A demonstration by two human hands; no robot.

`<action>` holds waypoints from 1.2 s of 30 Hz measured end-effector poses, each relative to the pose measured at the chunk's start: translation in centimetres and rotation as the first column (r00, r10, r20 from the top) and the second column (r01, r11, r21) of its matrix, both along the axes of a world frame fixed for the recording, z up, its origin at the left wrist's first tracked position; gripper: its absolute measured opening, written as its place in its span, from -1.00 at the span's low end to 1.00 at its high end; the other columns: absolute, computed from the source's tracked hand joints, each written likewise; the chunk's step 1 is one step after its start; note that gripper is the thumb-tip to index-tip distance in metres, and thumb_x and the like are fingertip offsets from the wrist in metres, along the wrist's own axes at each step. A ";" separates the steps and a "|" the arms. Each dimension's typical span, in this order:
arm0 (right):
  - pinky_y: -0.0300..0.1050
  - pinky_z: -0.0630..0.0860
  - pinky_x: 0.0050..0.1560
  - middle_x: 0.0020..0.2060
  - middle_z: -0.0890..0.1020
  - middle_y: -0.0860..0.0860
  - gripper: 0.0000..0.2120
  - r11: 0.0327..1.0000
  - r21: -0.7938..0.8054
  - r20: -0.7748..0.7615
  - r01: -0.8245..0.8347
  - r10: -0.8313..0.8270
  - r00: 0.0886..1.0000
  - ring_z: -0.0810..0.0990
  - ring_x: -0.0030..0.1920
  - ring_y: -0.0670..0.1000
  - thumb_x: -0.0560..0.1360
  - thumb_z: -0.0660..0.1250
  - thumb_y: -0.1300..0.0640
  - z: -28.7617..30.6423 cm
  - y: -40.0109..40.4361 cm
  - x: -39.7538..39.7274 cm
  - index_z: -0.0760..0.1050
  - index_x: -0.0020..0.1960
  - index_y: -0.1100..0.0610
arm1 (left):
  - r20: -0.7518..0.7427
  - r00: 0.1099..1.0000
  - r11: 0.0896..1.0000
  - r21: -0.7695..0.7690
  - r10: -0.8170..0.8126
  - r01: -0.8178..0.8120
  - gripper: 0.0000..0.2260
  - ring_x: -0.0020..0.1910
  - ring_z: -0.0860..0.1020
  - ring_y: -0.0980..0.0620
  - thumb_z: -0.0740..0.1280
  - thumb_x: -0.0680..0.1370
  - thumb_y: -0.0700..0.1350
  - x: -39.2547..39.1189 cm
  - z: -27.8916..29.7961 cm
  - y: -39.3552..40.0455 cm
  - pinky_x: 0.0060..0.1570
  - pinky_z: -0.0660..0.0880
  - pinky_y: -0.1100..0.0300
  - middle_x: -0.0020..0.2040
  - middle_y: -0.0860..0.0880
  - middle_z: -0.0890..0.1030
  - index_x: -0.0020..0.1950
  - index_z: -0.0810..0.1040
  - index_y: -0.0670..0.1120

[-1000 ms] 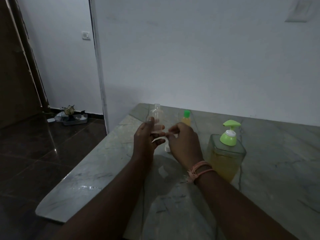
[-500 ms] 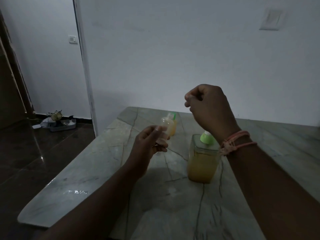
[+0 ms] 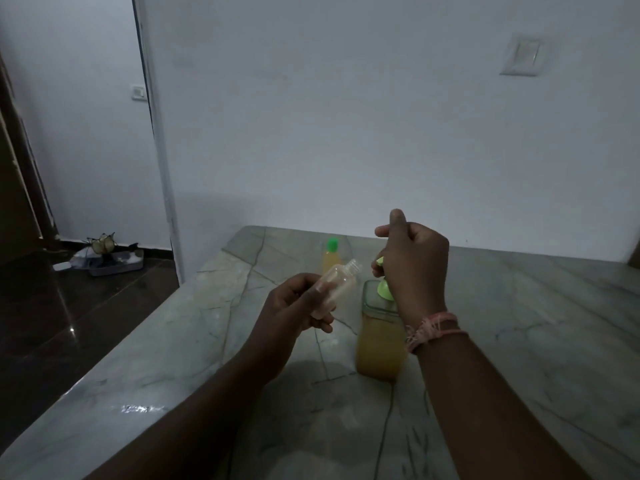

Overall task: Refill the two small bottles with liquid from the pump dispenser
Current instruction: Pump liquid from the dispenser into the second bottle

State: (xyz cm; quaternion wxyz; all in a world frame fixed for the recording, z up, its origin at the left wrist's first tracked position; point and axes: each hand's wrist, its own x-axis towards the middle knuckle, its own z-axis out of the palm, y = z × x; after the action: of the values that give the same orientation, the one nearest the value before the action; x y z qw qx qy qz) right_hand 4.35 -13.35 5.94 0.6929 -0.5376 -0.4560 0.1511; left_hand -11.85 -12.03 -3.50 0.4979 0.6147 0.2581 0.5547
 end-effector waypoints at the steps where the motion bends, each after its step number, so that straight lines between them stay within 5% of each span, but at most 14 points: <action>1: -0.19 0.50 -0.48 -0.53 0.59 0.05 -0.60 1.000 0.000 0.005 0.002 -0.002 1.000 0.58 -0.56 -0.02 0.59 0.17 -0.09 0.0 0.1 -0.2 0.61 -0.26 0.10 | -0.002 1.000 1.000 0.007 0.004 -0.004 -0.75 -0.19 0.62 -0.04 0.34 0.57 0.02 0.0 0.0 0.0 -0.19 0.60 0.16 -0.12 -0.07 0.65 0.13 0.64 -0.09; 9: -0.10 0.57 -0.29 -0.37 0.69 0.02 -0.70 0.938 -0.213 -0.087 -0.275 0.262 0.961 0.64 -0.40 -0.05 0.58 0.20 -0.05 0.8 0.3 0.9 0.58 -0.09 0.14 | -0.052 0.997 0.995 0.093 0.049 -0.044 -0.81 -0.20 0.64 -0.03 0.36 0.58 -0.02 0.5 0.2 -0.3 -0.23 0.61 0.20 -0.11 -0.07 0.65 0.13 0.61 -0.05; 16: -0.13 0.55 -0.29 -0.30 0.71 0.09 -0.57 0.803 -0.505 -0.004 -0.316 0.363 0.932 0.66 -0.31 0.05 0.59 0.14 -0.09 3.7 2.7 1.7 0.60 -0.06 0.23 | -0.091 0.992 0.991 0.117 0.082 -0.071 -0.71 -0.23 0.65 -0.03 0.40 0.52 0.08 0.8 0.4 -0.7 -0.26 0.60 0.22 -0.13 -0.05 0.65 0.13 0.59 -0.07; 21: -0.27 0.45 -0.49 -0.26 0.71 0.09 -0.48 0.683 -0.693 0.094 -0.232 0.405 0.909 0.61 -0.38 0.06 0.61 0.07 -0.13 3.8 3.3 1.6 0.62 -0.06 0.24 | -0.088 0.992 0.990 0.117 0.091 -0.081 -0.66 -0.24 0.65 -0.03 0.43 0.49 0.08 0.9 0.5 -0.8 -0.27 0.60 0.21 -0.13 -0.06 0.66 0.14 0.58 -0.11; 23: -0.22 0.44 -0.39 -0.26 0.68 0.05 -0.48 0.684 -0.719 0.241 -0.120 0.407 0.881 0.64 -0.30 0.07 0.62 0.03 -0.11 3.9 3.4 1.6 0.64 -0.08 0.18 | -0.081 0.993 0.990 0.117 0.089 -0.080 -0.65 -0.25 0.65 -0.02 0.43 0.48 0.09 1.0 0.5 -0.8 -0.28 0.60 0.20 -0.14 -0.08 0.66 0.14 0.58 -0.11; 27: -0.04 0.47 0.02 0.06 0.63 0.13 -0.55 0.716 -0.698 0.438 0.013 0.413 0.798 0.59 0.08 0.15 0.62 0.00 -0.03 4.0 3.8 1.4 0.59 0.09 0.21 | -0.072 0.992 0.989 0.119 0.101 -0.092 -0.61 -0.24 0.66 -0.04 0.42 0.46 0.14 1.2 0.5 -0.8 -0.28 0.61 0.19 -0.12 -0.07 0.66 0.15 0.58 -0.10; 33: -0.16 0.34 -0.29 0.03 0.59 0.13 -0.55 0.725 -0.685 0.506 0.069 0.406 0.761 0.54 -0.03 0.11 0.63 0.00 -0.02 3.9 3.9 1.5 0.59 0.11 0.20 | -0.048 0.991 0.985 0.127 0.121 -0.114 -0.64 -0.23 0.67 -0.06 0.43 0.48 0.12 1.3 0.3 -0.5 -0.28 0.62 0.15 -0.11 -0.08 0.66 0.15 0.59 -0.08; 36: -0.11 0.41 -0.04 0.19 0.51 0.21 -0.61 0.739 -0.668 0.555 0.091 0.412 0.723 0.49 0.14 0.18 0.64 -0.06 0.13 3.5 4.2 1.5 0.46 0.28 0.22 | -0.072 0.988 0.982 0.139 0.140 -0.129 -0.64 -0.24 0.66 -0.04 0.44 0.46 0.15 1.6 0.4 -0.5 -0.30 0.61 0.18 -0.09 -0.04 0.66 0.13 0.59 -0.05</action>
State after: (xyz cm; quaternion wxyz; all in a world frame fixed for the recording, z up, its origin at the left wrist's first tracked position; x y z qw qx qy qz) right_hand 5.82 -9.12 9.49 0.2300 -0.7161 -0.6393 0.1601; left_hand -10.20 -12.51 -3.08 0.4060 0.6499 0.2814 0.5776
